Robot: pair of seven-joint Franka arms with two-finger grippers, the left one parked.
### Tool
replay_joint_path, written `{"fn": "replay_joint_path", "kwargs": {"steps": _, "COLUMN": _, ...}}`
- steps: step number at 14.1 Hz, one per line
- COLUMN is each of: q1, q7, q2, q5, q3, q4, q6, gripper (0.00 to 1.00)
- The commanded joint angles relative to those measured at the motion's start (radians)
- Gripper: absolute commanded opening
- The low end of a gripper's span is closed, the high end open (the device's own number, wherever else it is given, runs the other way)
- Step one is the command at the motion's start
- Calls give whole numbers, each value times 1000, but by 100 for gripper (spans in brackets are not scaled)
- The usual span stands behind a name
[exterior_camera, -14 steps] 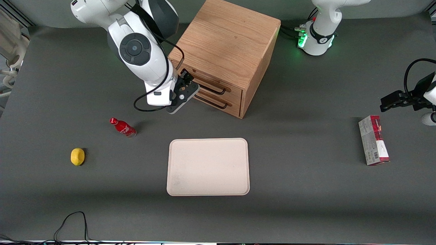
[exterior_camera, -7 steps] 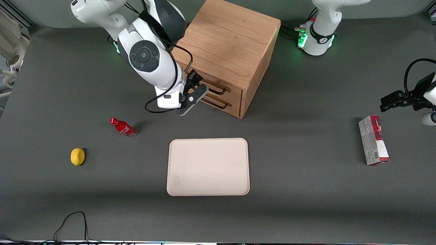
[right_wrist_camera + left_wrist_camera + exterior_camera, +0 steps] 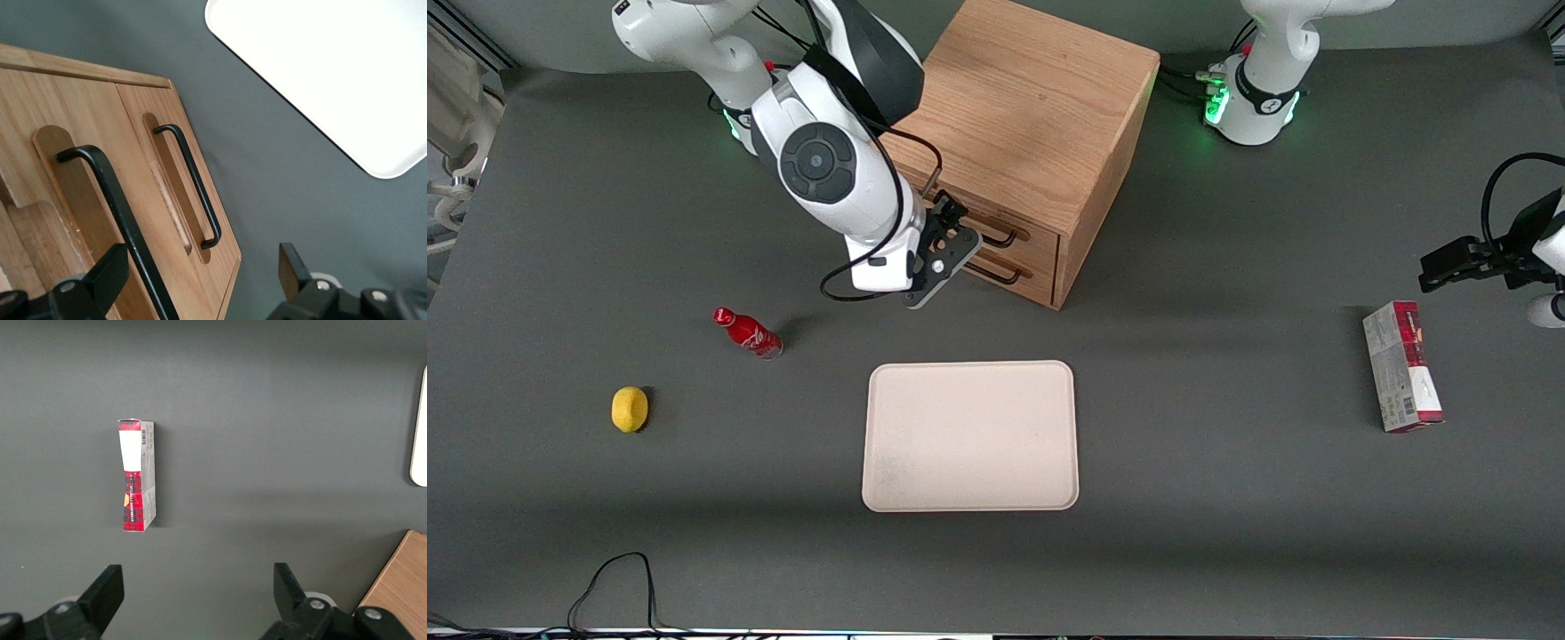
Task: Open upper drawer
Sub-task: 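Lower the right gripper onto the upper drawer handle and grip it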
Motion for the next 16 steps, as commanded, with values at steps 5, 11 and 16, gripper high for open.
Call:
{"fn": "replay_joint_path", "kwargs": {"steps": 5, "q1": 34, "q7": -119, "q2": 36, "q5": 22, "q3": -8, "q4": 32, "q6": 3, "gripper": 100}}
{"fn": "replay_joint_path", "kwargs": {"steps": 11, "q1": 37, "q7": -156, "q2": 40, "q5": 19, "q3": -8, "q4": 32, "q6": 3, "gripper": 100}}
{"fn": "replay_joint_path", "kwargs": {"steps": 16, "q1": 49, "q7": -191, "q2": 50, "q5": 14, "q3": -8, "q4": 27, "q6": 3, "gripper": 100}}
